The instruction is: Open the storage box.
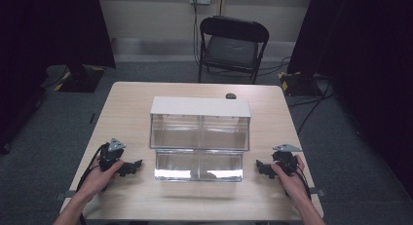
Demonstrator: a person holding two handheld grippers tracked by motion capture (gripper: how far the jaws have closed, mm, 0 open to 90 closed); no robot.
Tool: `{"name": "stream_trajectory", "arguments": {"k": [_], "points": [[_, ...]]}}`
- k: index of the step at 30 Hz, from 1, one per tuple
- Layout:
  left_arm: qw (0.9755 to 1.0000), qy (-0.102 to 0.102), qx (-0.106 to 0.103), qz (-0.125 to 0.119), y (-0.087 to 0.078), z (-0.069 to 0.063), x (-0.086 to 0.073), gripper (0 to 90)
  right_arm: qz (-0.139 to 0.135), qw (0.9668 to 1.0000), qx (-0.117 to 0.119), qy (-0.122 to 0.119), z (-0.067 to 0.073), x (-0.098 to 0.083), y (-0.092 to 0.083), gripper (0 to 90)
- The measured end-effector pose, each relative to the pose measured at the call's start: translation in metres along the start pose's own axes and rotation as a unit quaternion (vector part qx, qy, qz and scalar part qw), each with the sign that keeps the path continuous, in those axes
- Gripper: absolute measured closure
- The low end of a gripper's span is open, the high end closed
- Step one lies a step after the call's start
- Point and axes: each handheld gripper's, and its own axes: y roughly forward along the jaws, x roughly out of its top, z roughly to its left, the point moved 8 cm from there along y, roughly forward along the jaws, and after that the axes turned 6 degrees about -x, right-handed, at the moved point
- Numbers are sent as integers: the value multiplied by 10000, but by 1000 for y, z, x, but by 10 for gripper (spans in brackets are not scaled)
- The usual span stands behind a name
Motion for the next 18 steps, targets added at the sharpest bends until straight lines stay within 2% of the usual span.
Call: {"name": "stream_trajectory", "arguments": {"k": [7,11,14,15,16,17,18], "points": [[10000,36,-4,37,-1,0,-1,0,38,10000,29,3,0,0,0,2],[10000,37,-3,36,-1,0,-1,0,-12,10000,25,82,-3,3,-5,182],[10000,36,-3,35,-1,0,-1,0,0,9996,172,227,-4,4,-8,124],[10000,37,-4,36,-1,0,-1,0,-12,9996,200,222,-4,5,-10,166],[10000,36,-1,35,-1,0,-1,0,-71,9994,219,271,-5,7,-13,133],[10000,36,-1,35,-1,0,-1,0,-71,9994,219,271,-5,7,-13,133],[10000,38,-3,38,-1,0,-1,0,-131,9989,314,316,-3,10,-19,150]]}}
